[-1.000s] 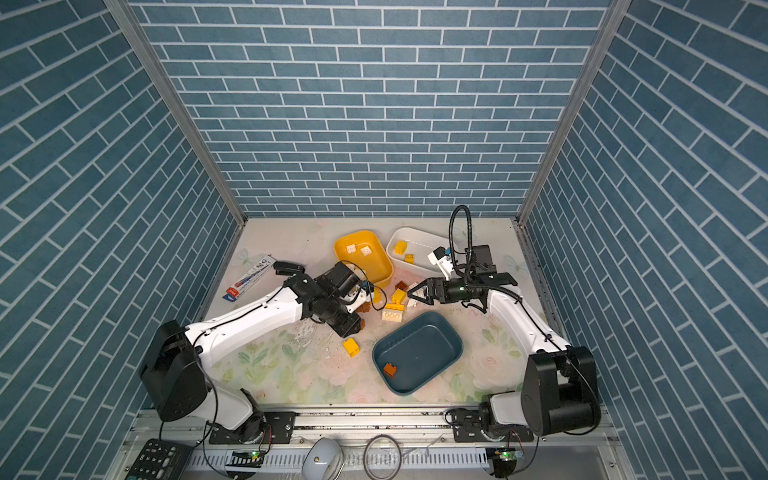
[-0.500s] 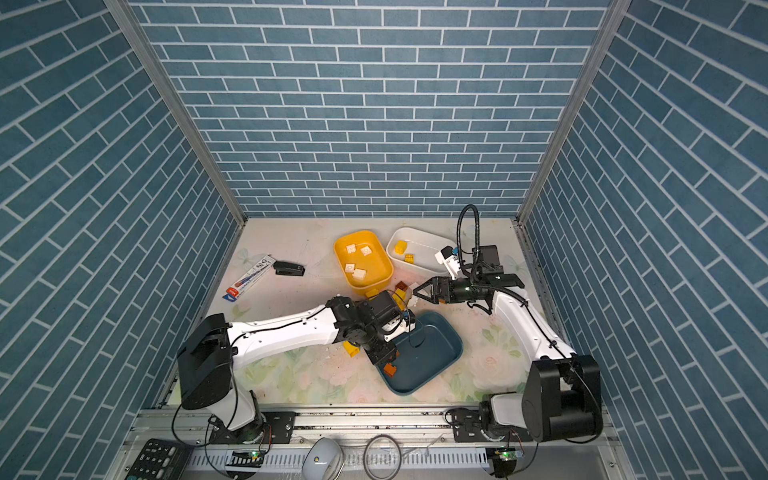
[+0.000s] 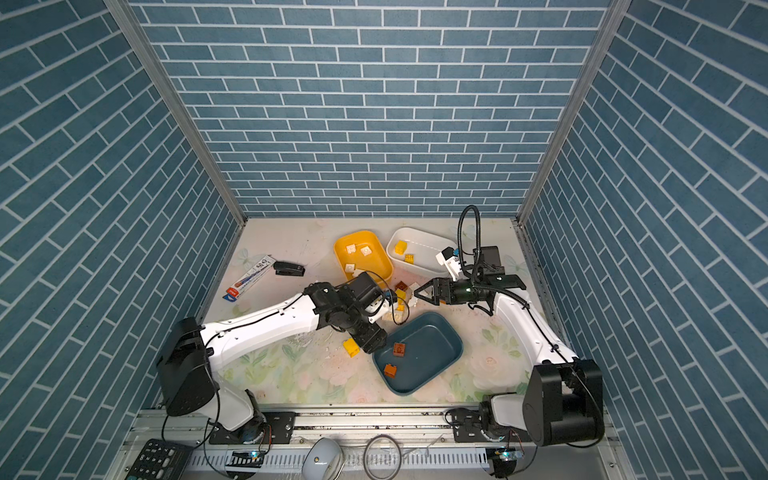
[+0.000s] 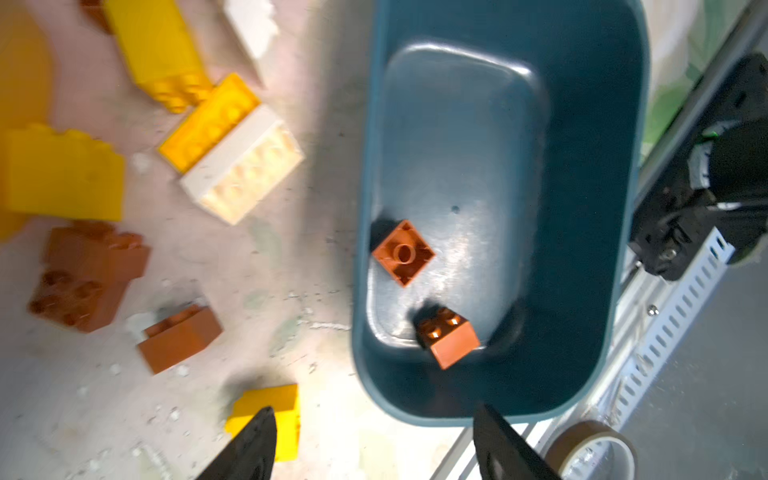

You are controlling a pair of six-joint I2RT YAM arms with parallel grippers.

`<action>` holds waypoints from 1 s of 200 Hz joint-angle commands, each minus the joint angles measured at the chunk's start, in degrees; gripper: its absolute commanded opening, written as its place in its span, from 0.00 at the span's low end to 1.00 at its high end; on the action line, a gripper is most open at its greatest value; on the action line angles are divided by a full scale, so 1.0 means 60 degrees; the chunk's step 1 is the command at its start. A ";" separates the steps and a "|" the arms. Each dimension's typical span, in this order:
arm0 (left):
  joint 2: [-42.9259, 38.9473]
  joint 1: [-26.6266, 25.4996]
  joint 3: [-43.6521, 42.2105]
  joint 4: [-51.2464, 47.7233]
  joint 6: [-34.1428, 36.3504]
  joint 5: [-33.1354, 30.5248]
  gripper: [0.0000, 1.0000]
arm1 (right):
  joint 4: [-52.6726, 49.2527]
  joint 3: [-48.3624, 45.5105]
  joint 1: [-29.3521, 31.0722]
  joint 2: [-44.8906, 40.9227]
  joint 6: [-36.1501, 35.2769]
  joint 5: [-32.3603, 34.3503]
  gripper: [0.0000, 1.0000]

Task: Sort the legos into containers by color
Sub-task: 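Return the left gripper to the bricks and grasp another brown brick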

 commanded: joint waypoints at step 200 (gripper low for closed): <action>0.1549 0.1023 0.0151 0.0002 -1.1582 -0.3191 0.74 | 0.0501 -0.0056 -0.0027 0.0310 0.0068 -0.0349 0.98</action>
